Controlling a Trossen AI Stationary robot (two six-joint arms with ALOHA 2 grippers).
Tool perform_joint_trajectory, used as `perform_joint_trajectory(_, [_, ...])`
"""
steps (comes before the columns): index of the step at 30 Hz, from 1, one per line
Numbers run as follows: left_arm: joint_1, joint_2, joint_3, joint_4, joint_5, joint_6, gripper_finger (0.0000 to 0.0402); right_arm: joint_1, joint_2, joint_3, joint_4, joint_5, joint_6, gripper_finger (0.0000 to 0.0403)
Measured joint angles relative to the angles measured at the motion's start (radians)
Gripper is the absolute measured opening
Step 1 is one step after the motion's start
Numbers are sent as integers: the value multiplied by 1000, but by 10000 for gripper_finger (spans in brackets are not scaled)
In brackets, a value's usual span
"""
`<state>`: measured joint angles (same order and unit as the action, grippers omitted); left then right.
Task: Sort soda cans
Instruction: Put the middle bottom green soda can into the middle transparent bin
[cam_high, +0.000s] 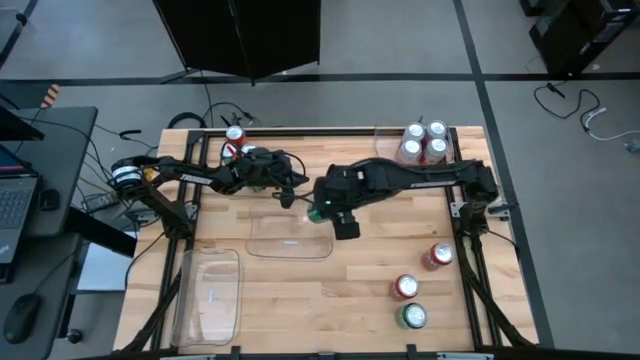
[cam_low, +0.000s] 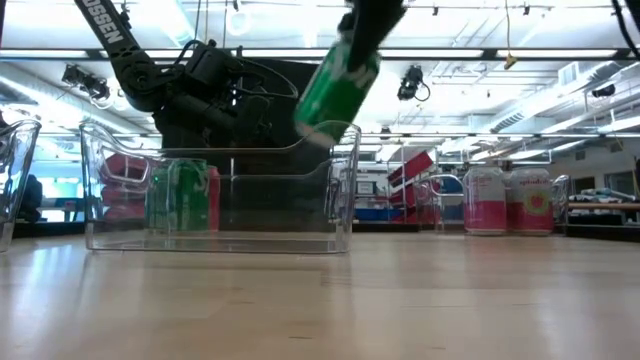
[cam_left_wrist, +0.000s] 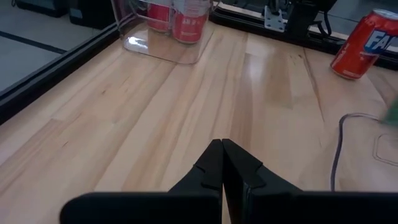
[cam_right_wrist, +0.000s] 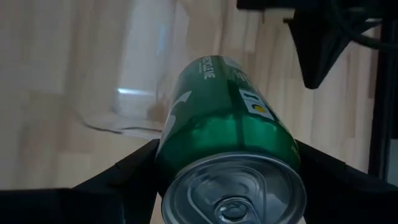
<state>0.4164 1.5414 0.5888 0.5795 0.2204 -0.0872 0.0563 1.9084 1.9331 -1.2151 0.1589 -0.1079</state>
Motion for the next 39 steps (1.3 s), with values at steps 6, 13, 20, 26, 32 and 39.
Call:
perform_joint_trajectory(6, [0, 0, 0, -7, 6, 1, 5, -32, 62, -1, -160, -57, -11, 291])
perform_joint_trajectory(13, [0, 0, 0, -5, 6, 2, 5, -32, 34, -1, -348, -60, 75, 291])
perform_joint_trajectory(20, [0, 0, 0, -6, 6, 1, 5, -47, 19, -14, -344, -58, 96, 291])
perform_joint_trajectory(26, [0, 0, 0, -8, 6, 3, 5, -70, 20, -119, -295, -55, 61, 291])
perform_joint_trajectory(32, [0, 0, 0, -15, 6, 7, 5, -96, 20, -242, -178, -55, 43, 291])
perform_joint_trajectory(39, [0, 0, 0, -21, 6, 6, 5, -123, 20, -340, -105, -28, 41, 291])
